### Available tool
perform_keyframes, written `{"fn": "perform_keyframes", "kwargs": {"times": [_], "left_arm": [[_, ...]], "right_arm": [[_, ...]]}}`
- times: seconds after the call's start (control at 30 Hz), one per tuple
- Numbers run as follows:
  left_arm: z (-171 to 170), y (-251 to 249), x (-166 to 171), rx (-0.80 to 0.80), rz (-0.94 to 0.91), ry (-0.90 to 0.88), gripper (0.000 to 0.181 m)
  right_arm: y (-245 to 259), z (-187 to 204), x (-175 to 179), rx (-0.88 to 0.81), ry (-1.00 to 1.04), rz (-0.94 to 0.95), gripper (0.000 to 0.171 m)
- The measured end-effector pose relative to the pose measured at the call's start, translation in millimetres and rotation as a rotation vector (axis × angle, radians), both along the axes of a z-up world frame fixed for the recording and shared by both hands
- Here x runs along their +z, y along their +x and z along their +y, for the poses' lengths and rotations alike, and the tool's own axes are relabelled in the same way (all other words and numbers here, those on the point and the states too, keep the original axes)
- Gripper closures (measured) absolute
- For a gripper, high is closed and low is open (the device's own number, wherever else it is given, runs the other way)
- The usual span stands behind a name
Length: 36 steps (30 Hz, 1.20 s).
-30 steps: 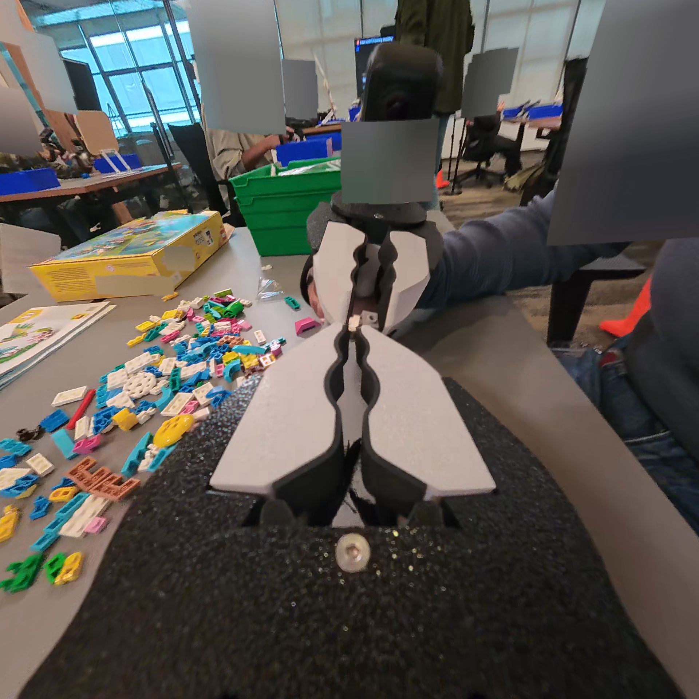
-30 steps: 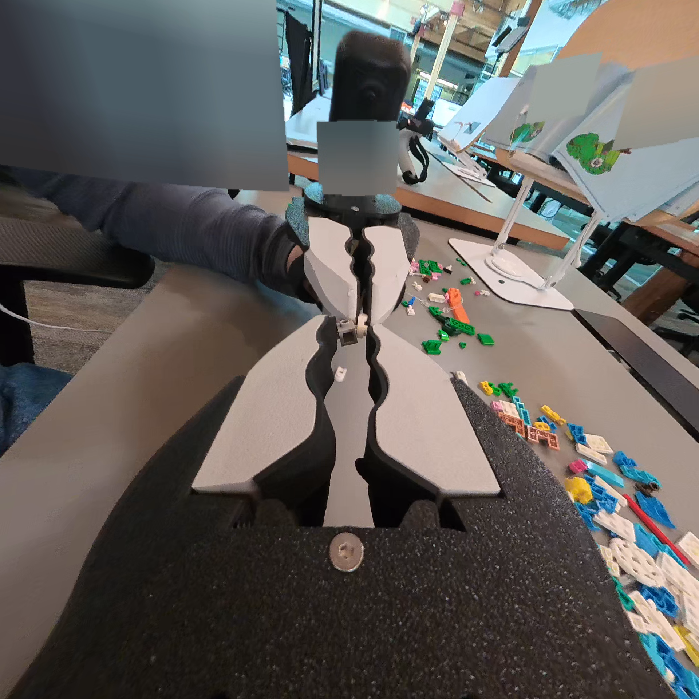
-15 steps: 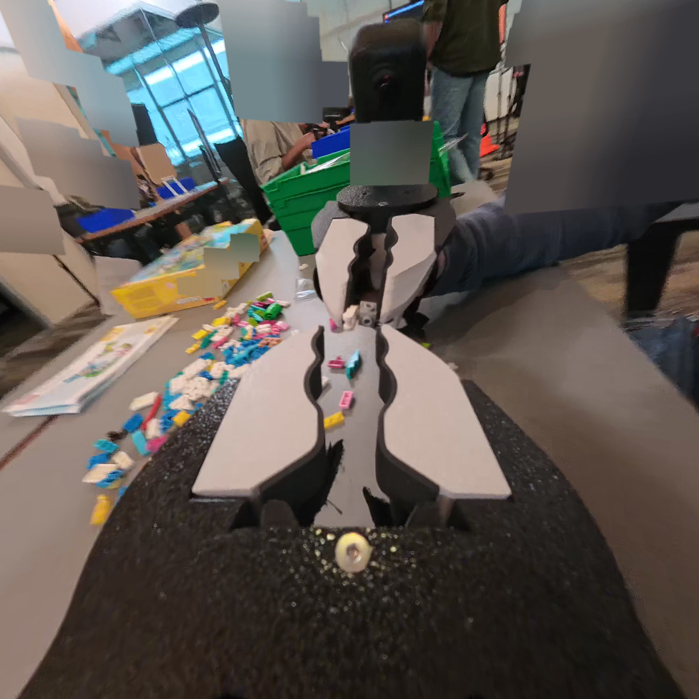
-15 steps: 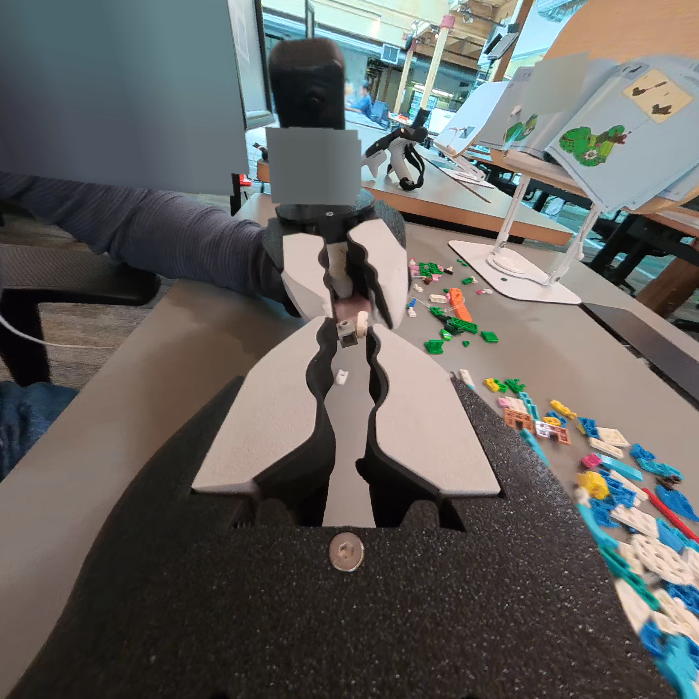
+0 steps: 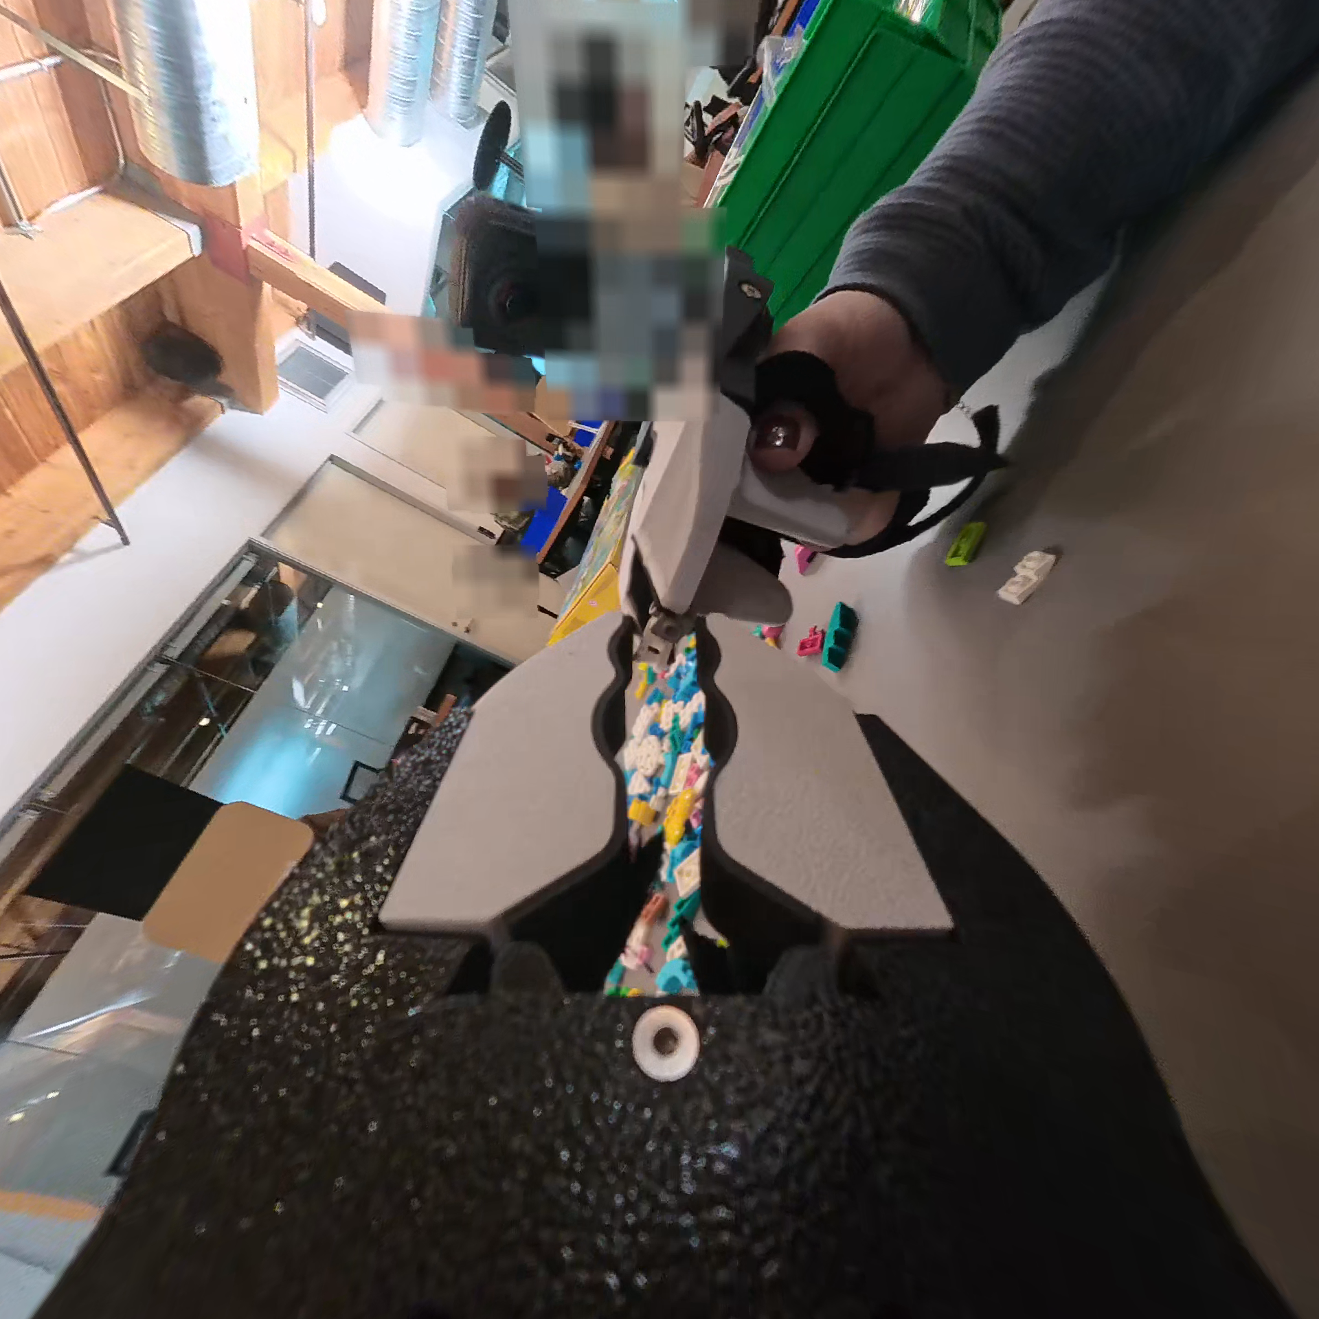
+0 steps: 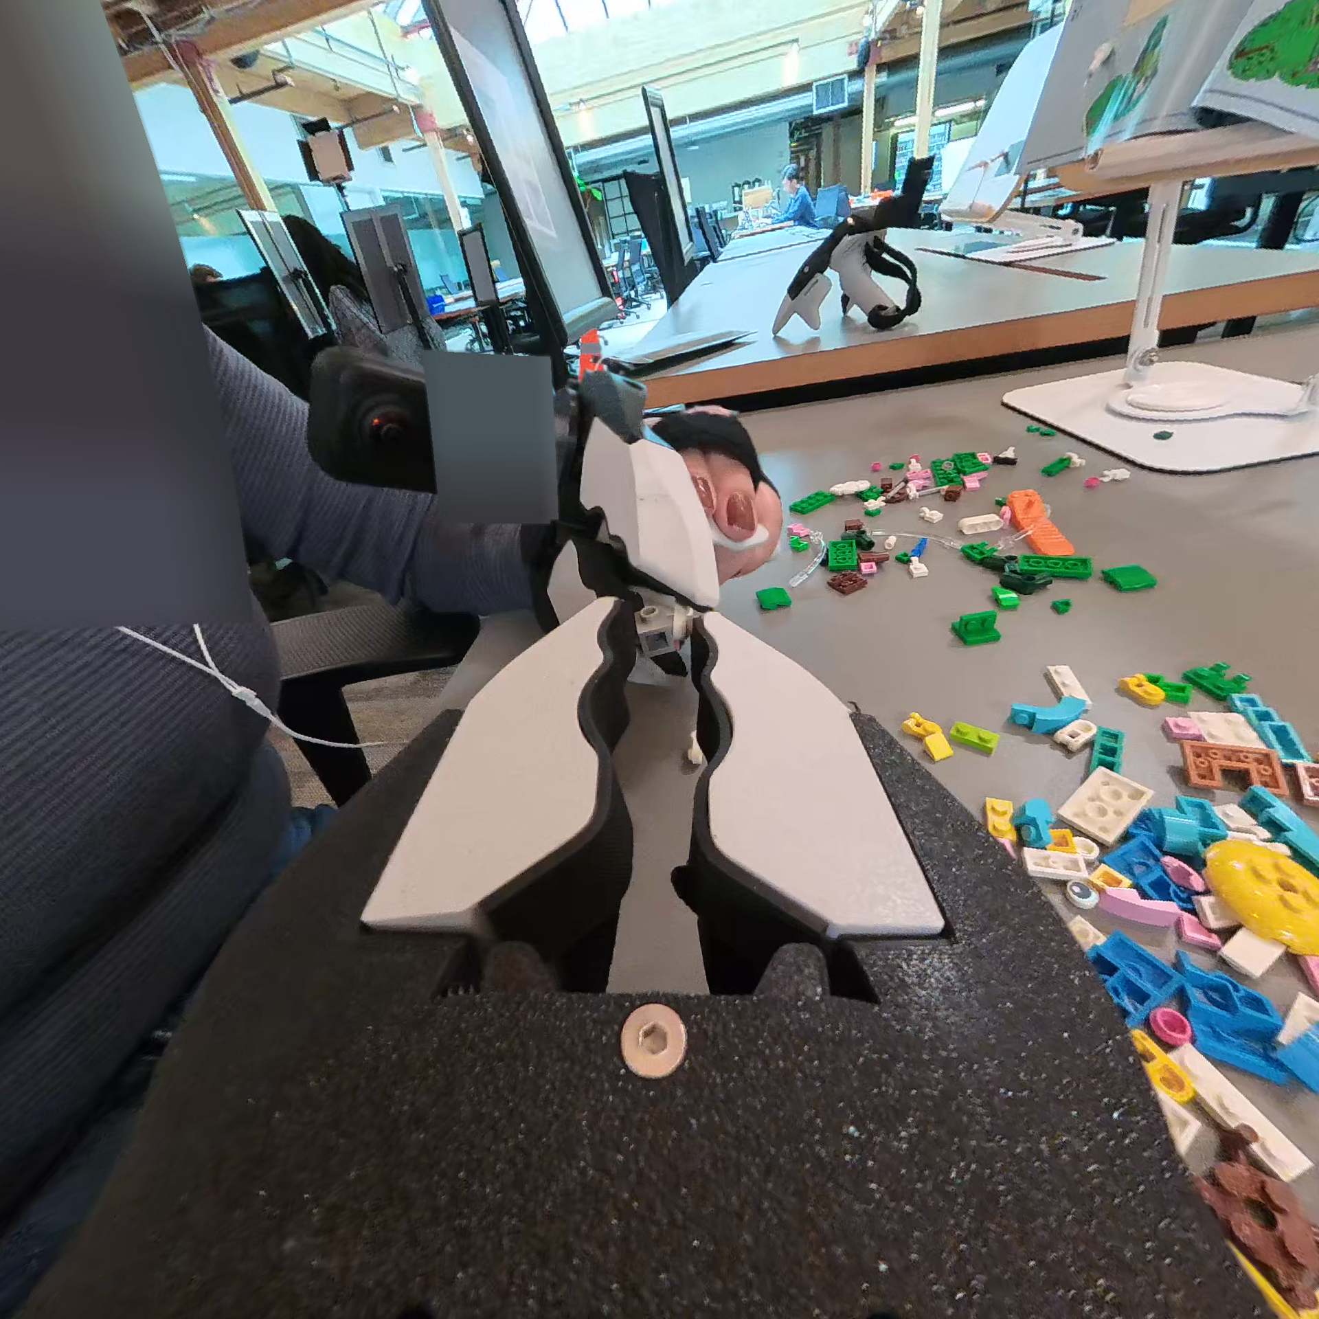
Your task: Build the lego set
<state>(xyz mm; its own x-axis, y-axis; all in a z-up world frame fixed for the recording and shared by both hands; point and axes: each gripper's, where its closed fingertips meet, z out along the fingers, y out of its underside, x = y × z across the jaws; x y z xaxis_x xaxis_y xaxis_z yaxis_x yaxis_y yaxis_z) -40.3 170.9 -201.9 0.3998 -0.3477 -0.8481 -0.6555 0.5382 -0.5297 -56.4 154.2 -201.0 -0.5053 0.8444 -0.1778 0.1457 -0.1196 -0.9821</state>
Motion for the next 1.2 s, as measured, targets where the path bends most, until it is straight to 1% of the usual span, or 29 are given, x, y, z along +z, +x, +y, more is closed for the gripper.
{"fn": "perform_keyframes", "kwargs": {"times": [0.13, 0.27, 0.47, 0.63, 0.73, 0.77, 0.8, 0.9, 0.97, 1.07, 1.1, 1.2], "left_arm": [[-2, 3, 2, 0.012, 0.039, 0.078, 0.164], [-3, 6, -3, 0.002, 0.069, 0.072, 0.169], [-4, 6, -3, -0.036, 0.024, -0.009, 0.170], [-9, 9, -6, -0.109, 0.004, -0.086, 0.170], [-12, 11, -7, -0.147, -0.026, -0.142, 0.170], [-11, 11, -5, -0.145, -0.054, -0.161, 0.170], [-10, 10, -1, -0.137, -0.084, -0.158, 0.165], [-5, -1, 12, -0.090, -0.162, -0.111, 0.149], [-4, -5, 15, -0.083, -0.190, -0.125, 0.151], [-3, -4, 12, -0.109, -0.238, -0.200, 0.160], [-3, -4, 11, -0.129, -0.262, -0.238, 0.163], [-3, -4, 9, -0.208, -0.387, -0.413, 0.160]], "right_arm": [[-1, -1, -3, 0.005, -0.012, -0.034, 0.156], [-1, -2, -5, 0.015, -0.029, -0.057, 0.156], [-1, -3, -4, 0.020, -0.028, -0.052, 0.156], [2, -9, -7, 0.076, -0.087, -0.085, 0.155], [3, -10, -7, 0.088, -0.066, -0.087, 0.155], [3, -9, -4, 0.077, -0.059, -0.070, 0.155], [3, -7, -1, 0.064, -0.056, -0.049, 0.156], [4, 2, 2, 0.001, 0.028, -0.003, 0.156], [4, 5, 5, -0.038, 0.096, 0.037, 0.156], [3, 8, 6, -0.111, 0.283, 0.093, 0.155], [3, 9, 8, -0.146, 0.361, 0.117, 0.155], [3, 17, 10, -0.261, 0.616, 0.174, 0.155]]}}
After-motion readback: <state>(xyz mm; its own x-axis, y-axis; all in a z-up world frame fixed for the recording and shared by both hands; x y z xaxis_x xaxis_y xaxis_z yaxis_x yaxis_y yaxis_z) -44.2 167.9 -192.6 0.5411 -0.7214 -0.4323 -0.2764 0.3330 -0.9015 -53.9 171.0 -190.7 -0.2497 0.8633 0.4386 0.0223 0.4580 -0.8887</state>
